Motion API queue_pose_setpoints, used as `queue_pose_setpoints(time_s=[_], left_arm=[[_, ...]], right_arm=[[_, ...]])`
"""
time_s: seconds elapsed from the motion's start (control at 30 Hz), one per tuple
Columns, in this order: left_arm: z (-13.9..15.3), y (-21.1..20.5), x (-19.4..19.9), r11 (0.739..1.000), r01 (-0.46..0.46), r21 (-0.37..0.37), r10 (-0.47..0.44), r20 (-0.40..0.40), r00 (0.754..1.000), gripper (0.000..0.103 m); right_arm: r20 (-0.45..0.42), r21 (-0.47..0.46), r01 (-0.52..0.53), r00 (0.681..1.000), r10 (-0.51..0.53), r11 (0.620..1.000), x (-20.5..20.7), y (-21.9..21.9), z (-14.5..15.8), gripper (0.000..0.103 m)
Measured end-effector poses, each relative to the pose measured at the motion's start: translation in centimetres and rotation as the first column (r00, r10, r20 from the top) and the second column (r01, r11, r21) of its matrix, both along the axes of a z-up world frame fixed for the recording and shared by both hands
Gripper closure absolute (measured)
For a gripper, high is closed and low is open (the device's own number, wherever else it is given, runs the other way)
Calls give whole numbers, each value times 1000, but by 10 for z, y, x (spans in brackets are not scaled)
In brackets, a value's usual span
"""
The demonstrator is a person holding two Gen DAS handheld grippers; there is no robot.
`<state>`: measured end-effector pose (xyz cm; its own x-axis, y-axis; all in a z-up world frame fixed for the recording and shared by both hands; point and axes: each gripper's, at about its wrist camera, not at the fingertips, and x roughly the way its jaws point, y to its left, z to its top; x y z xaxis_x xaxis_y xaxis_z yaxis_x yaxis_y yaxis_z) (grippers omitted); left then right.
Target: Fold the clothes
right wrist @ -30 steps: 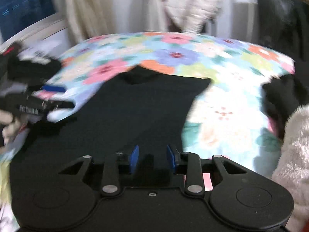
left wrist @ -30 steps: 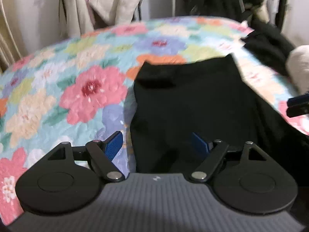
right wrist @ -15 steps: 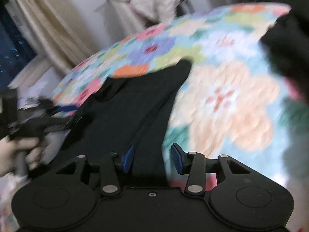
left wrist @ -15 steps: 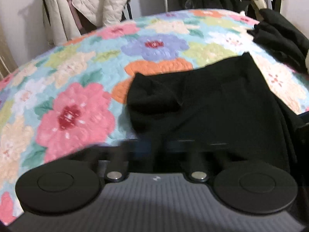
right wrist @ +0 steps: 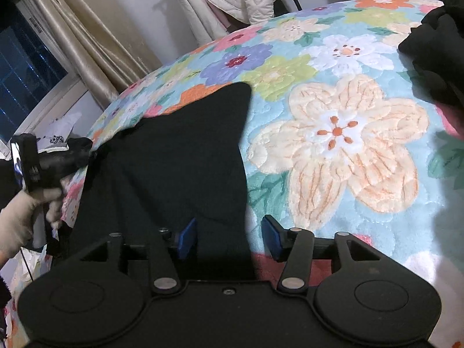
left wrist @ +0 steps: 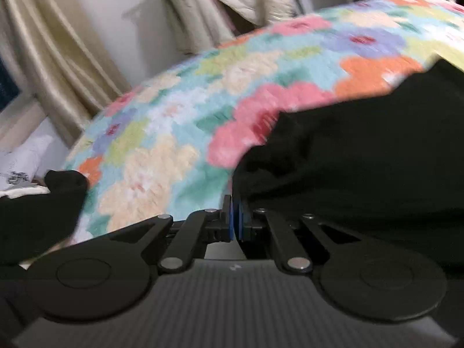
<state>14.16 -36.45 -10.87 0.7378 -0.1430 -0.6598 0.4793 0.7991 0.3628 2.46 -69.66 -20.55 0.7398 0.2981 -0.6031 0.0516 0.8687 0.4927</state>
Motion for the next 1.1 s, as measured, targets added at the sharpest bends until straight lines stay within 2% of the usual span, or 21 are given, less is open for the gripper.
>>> queue_pose_setpoints(time_s=[0.17, 0.23, 0.27, 0.3, 0.33, 0.37, 0.43, 0.47, 0.5, 0.57, 0.63, 0.67, 0.7, 0.73, 0.77, 0.83, 0.9, 0.97, 1.0, 1.07, 1.1], left_arm=[[4, 1, -9, 998, 48, -37, -48, -21, 999, 98], [7, 5, -3, 995, 54, -86, -59, -55, 997, 96], [9, 7, 1, 992, 53, -113, -62, -78, 995, 88], [10, 8, 5, 990, 39, -136, -51, -89, 995, 73], [13, 10, 10, 986, 33, -164, -48, -88, 995, 64], [15, 12, 15, 981, 30, -194, -47, -83, 995, 52], [19, 12, 22, 973, 40, -226, -56, -64, 996, 46], [21, 9, 26, 971, 55, -233, -71, -57, 996, 40], [21, 5, 30, 970, 71, -233, -85, -54, 995, 29], [18, -4, 38, 970, 91, -225, -105, -52, 993, 21], [11, -12, 46, 975, 71, -210, -88, -77, 993, 21], [8, -14, 50, 978, 55, -203, -76, -96, 992, 22], [4, -13, 54, 975, 33, -219, -60, -119, 991, 30], [2, -9, 56, 970, 17, -243, -54, -147, 988, 38], [-1, -5, 59, 964, 3, -266, -52, -176, 983, 46], [-5, 5, 58, 953, -9, -303, -51, -190, 981, 47], [-7, 10, 55, 952, 11, -306, -65, -168, 984, 45], [-8, 12, 52, 959, 21, -284, -64, -142, 988, 45], [-8, 13, 51, 959, 19, -282, -61, -138, 989, 44], [-7, 17, 52, 957, 8, -289, -52, -145, 988, 44], [-7, 18, 52, 956, 3, -292, -49, -150, 987, 44]], right_arm=[[7, 12, 21, 1000, -21, 1000, 3, 1, -3, 45], [16, 36, 43, 999, -44, 998, 8, -1, -6, 45], [23, 58, 60, 998, -62, 996, 11, -2, -8, 45], [30, 81, 77, 996, -80, 994, 15, -4, -10, 45], [36, 103, 93, 995, -98, 990, 19, -6, -12, 45], [34, 116, 96, 994, -101, 989, 26, -7, -12, 45], [27, 141, 101, 994, -106, 985, 42, -8, -12, 45], [28, 145, 98, 994, -103, 985, 52, -7, -9, 45], [24, 142, 103, 994, -107, 985, 63, -6, -8, 45], [-4, 148, 126, 992, -127, 981, 83, -4, -7, 45], [-8, 148, 143, 990, -143, 979, 103, 0, -4, 45], [-7, 130, 133, 991, -133, 983, 111, 5, -3, 55], [2, 71, 110, 994, -110, 991, 119, 15, 2, 71], [9, 9, 86, 996, -86, 996, 126, 25, 7, 97], [27, -65, 52, 998, -51, 997, 128, 41, 14, 97], [102, -214, -30, 993, 53, 976, 118, 81, 33, 98], [132, -409, -155, 965, 227, 899, 96, 132, 47, 98], [53, -491, -340, 907, 418, 802, 74, 173, 47, 97], [3, -484, -428, 872, 490, 763, 66, 186, 45, 98], [-11, -412, -510, 831, 556, 755, 54, 189, 45, 92], [12, -362, -500, 841, 540, 786, 51, 180, 48, 90]])
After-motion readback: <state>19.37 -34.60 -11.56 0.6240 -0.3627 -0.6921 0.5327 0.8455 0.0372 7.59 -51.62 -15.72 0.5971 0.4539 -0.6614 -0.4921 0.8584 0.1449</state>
